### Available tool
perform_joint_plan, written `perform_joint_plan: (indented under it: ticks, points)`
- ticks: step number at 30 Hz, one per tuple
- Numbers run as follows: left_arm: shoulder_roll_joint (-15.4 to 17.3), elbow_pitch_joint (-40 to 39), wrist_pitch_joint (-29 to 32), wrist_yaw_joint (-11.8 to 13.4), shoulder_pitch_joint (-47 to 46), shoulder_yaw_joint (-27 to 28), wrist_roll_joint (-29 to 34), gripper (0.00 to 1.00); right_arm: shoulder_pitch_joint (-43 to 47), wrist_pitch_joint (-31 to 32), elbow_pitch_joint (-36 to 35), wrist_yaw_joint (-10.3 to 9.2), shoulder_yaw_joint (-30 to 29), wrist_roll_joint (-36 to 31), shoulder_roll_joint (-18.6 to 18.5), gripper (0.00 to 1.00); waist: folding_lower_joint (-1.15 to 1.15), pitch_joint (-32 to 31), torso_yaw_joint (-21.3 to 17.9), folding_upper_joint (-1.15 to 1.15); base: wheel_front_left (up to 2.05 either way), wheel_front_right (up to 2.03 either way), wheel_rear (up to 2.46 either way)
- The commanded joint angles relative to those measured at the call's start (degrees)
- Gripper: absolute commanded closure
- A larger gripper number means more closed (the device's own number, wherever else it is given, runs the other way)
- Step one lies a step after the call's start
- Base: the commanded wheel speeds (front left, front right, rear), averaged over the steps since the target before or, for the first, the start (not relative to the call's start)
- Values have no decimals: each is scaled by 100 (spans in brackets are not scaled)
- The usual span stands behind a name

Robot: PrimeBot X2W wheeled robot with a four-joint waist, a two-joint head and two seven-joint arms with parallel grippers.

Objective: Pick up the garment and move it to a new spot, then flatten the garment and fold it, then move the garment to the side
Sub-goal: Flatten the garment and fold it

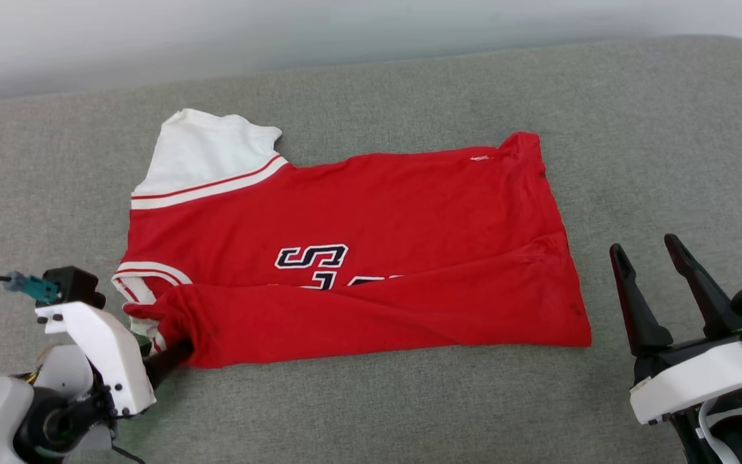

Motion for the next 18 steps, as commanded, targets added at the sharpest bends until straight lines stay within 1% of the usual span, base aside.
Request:
perform_joint_plan:
  ticks: [1,2,3,4,7,10,13,18]
  points:
    - [-202,201,174,-4,39,-150,-132,17,-85,0,12,-4,3,-28,-29,0,0,103,-38,0,0,0,0]
    - [-314,297,251,0,66,-206,-207,53,-118,-25,6,-4,19,-24,-57,0,0,114,-36,0,0,0,0]
    - [-378,385,321,-13,85,-264,-251,75,-125,-15,24,-4,21,-19,-66,0,0,115,-33,0,0,0,0]
    - [-459,443,347,-43,103,-296,-309,100,-124,0,33,-4,8,-4,-75,0,0,117,-25,0,0,0,0]
    - [-630,547,269,-134,69,-322,-368,100,-123,138,75,-4,-46,90,-134,0,0,94,51,0,0,0,0]
    - [-610,636,137,-241,-66,-259,-327,100,-108,571,179,-4,-79,388,-252,0,0,45,146,0,0,0,0]
    - [-538,569,-11,-287,-185,-156,-258,100,-162,1337,322,-4,-121,791,-485,0,0,-2,250,0,0,0,0]
    - [-395,113,-256,-211,-250,-9,-106,100,-310,3018,581,-3,-133,1369,-916,0,0,-7,457,0,0,0,0]
